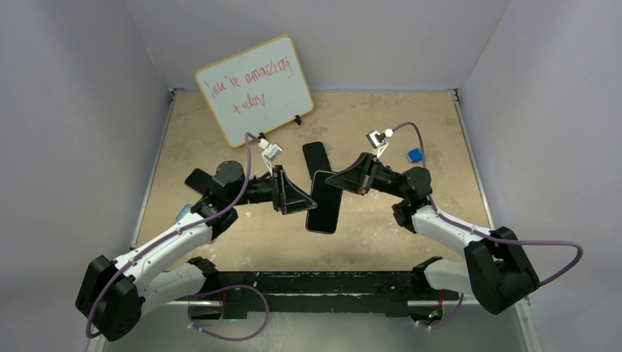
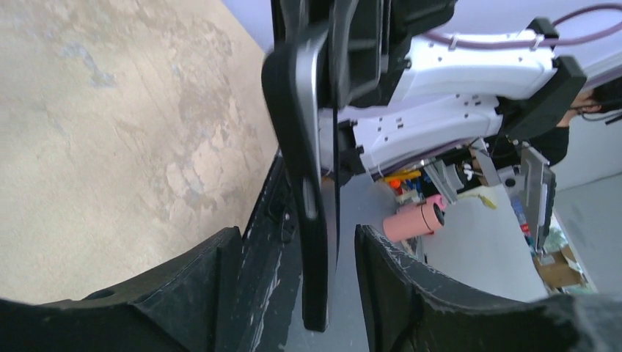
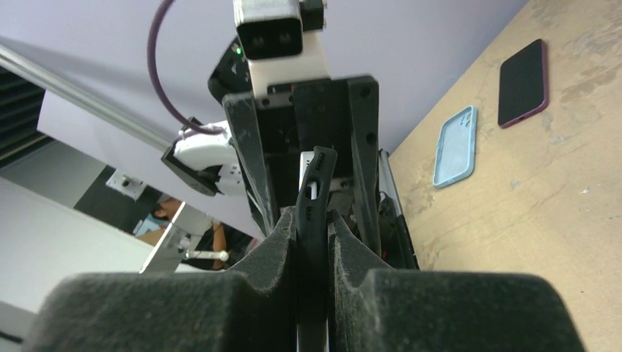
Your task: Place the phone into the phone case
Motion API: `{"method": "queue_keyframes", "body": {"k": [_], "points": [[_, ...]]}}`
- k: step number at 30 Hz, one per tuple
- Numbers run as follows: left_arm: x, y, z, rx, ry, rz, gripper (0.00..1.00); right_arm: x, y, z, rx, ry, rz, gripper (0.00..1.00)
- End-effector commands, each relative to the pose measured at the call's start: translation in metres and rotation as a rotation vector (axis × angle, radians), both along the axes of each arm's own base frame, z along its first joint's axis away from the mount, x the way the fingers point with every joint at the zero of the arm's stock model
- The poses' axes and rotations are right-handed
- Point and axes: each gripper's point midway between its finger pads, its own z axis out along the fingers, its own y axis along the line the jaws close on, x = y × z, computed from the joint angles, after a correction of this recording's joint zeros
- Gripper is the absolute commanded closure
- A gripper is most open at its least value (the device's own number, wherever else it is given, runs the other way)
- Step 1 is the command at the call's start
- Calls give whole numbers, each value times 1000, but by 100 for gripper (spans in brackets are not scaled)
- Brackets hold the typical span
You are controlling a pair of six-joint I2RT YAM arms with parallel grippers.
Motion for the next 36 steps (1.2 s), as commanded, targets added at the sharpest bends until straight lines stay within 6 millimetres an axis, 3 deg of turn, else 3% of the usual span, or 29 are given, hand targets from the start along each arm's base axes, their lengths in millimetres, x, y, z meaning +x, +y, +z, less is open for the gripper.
{"method": "queue_keyframes", "body": {"k": [1,6,11,20,24,26,28,33,36], "points": [[25,0,56,-76,-110,114,40,-18,-3,30,58,-146,79,100],[45,3,64,-51,-139,182,40,-26,-3,25,47,-138,118,100],[47,-3,71,-57,-159,138,42,-29,-3,21,31,-131,135,100],[50,-9,67,-32,-175,101,44,-28,-1,18,24,-118,136,100],[49,-12,59,-17,-184,65,60,-25,1,16,21,-102,130,100],[48,-14,53,5,-195,41,75,-24,2,14,20,-96,129,100],[53,-12,43,58,-208,58,99,-22,3,12,11,-81,125,100],[74,0,22,208,-234,162,100,-9,8,-8,-75,-50,80,100],[74,1,13,255,-228,146,100,1,11,-26,-168,-41,40,100]]}}
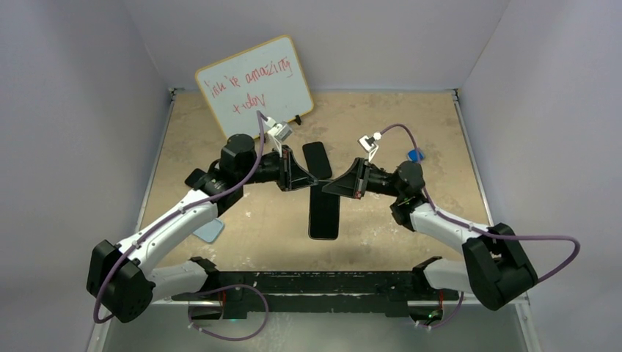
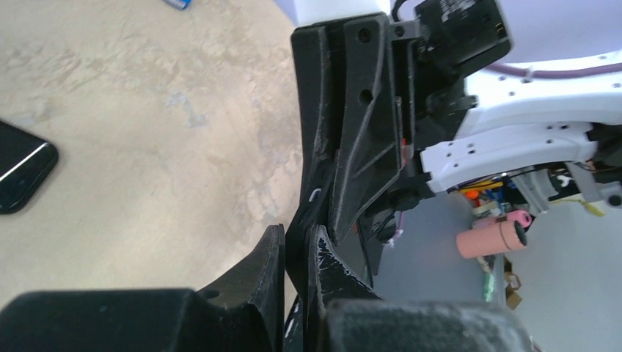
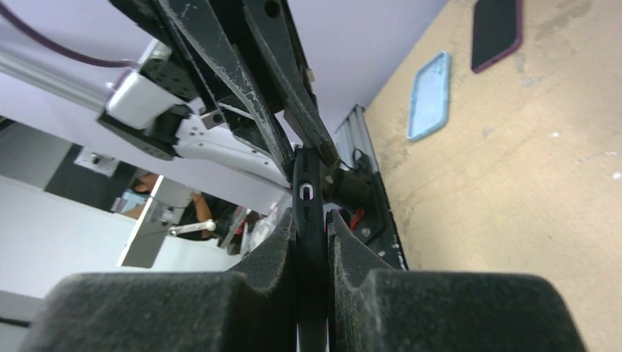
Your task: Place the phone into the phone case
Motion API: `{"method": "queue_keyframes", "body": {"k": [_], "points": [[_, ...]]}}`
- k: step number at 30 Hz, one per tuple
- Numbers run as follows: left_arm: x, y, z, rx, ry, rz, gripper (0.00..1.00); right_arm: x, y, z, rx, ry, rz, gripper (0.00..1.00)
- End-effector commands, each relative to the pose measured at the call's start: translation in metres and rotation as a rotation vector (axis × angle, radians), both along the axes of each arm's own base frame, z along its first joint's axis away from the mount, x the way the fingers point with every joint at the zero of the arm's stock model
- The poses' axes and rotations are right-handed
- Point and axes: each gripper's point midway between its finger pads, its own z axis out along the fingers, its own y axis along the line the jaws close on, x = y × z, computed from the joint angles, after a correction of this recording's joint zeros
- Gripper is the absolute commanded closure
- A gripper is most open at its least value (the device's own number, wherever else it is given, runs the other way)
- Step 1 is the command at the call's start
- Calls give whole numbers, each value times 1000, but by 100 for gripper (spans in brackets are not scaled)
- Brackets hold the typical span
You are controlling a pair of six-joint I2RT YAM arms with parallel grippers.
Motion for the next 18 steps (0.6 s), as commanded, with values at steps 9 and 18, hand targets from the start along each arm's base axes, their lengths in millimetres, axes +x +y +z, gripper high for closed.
{"method": "queue_keyframes", "body": {"k": [9,18], "points": [[0,16,0,99,-94,21,42,18,5,-2,-125,-110,-67,100],[-18,18,-23,71,-4,-26,35,19,-2,34,4,-257,-160,100]]}}
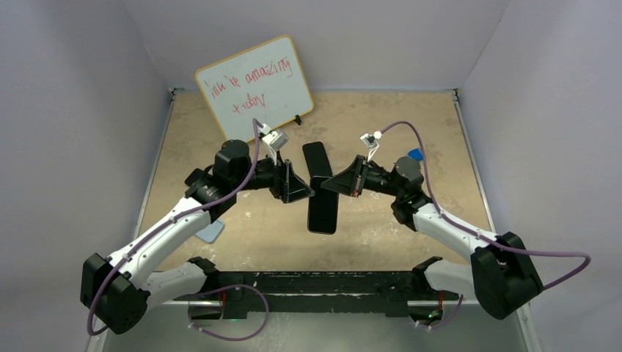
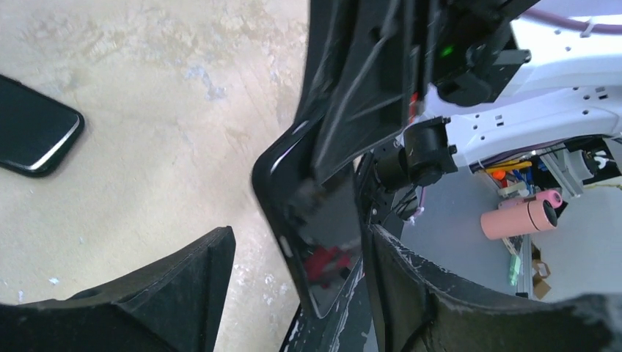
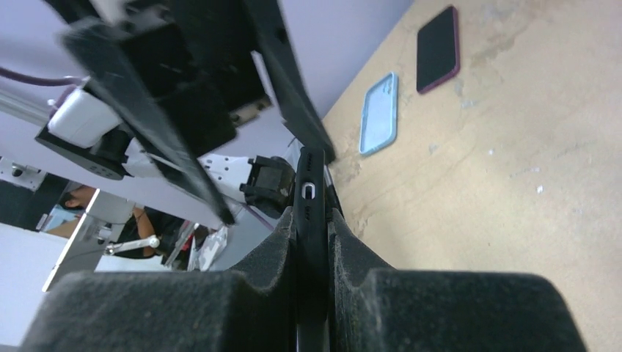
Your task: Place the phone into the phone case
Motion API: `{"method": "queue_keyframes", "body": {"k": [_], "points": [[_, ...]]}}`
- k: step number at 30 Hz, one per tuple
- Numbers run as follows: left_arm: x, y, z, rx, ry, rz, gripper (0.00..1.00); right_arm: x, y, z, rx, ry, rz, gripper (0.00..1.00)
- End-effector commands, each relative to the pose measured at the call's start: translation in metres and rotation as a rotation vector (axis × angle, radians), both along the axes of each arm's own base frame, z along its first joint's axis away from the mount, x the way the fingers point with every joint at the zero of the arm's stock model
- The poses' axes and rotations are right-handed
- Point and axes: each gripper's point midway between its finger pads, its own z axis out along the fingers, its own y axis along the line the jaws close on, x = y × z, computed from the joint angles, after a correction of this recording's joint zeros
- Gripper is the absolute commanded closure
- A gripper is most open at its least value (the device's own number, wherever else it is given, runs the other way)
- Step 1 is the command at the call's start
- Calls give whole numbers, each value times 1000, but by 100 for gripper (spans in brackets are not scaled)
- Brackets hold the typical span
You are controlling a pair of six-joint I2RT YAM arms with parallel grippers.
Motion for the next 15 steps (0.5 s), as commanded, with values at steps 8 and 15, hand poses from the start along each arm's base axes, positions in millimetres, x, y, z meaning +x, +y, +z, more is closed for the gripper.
{"method": "queue_keyframes", "body": {"k": [8,15], "points": [[-10,-8,-20,-70,49,-82,32,-9,-6,70,233,-210,-3,100],[-16,-21,-21,-151,111,-171,49,-12,-5,60,258,-176,24,100]]}}
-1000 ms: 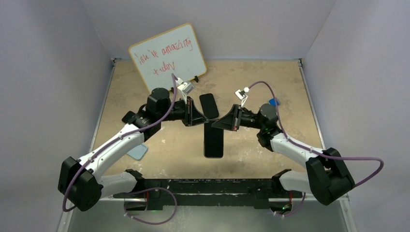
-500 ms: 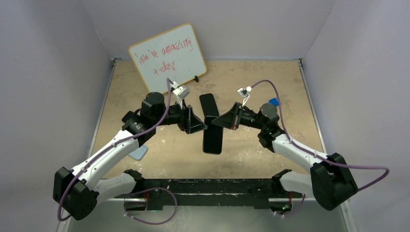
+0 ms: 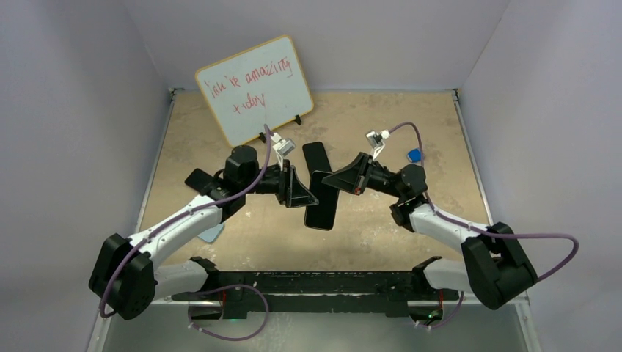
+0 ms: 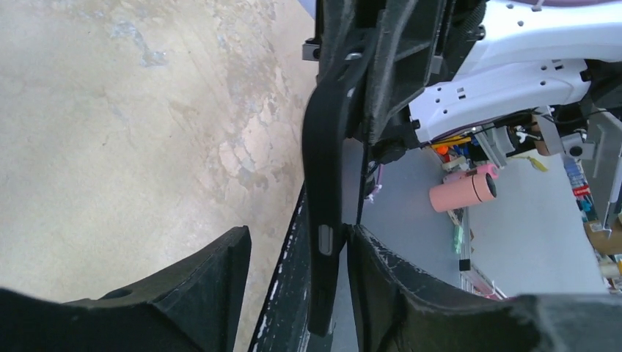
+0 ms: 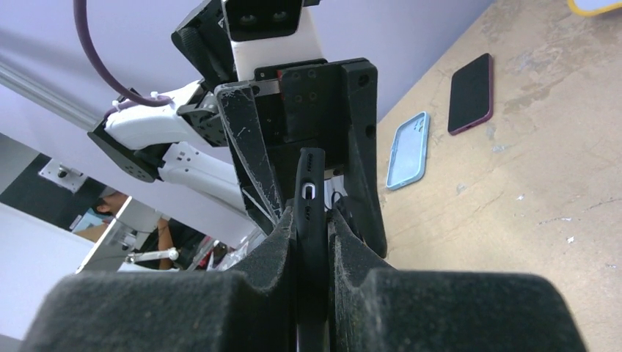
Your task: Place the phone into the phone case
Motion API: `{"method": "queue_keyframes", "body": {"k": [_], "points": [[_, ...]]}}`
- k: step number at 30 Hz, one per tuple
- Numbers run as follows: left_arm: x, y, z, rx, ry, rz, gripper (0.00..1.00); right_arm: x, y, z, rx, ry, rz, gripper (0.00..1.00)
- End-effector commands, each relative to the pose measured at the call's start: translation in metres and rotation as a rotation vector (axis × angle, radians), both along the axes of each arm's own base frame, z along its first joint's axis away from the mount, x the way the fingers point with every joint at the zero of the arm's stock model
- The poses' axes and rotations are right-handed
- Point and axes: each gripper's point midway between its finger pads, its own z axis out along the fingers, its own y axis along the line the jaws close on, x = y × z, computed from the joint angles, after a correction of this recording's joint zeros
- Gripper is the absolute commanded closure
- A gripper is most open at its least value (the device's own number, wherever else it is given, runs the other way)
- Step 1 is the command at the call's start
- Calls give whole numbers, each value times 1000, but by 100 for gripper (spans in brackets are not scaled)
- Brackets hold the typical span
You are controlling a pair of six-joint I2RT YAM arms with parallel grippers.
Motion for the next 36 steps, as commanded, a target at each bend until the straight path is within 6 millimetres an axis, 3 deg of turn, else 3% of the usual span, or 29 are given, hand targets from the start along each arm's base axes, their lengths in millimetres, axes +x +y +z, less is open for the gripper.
{"method": "queue_keyframes", "body": {"k": [1,4,8,13,23,27,32,36], "points": [[-2,-6,16,-99,-25,-42,54,-9,-4,24,90,-75,16,100],[-1,-6,16,-104,-20,-28,77,-10,-3,15,68,-53,32,99],[-5,-6,13,-118,-14,-49,100,-9,-2,15,40,-23,51,76],[-11,-4,9,-104,-68,-97,100,-1,-1,14,-107,-86,18,55],[-22,-6,11,-127,-72,-184,100,13,5,20,-262,-201,59,52],[-20,-5,10,-115,-66,-174,100,14,8,20,-275,-228,90,61],[-22,-5,14,-118,-74,-177,100,13,11,4,-336,-212,152,45],[-20,-5,13,-111,-76,-175,100,8,13,1,-340,-204,190,46]]}}
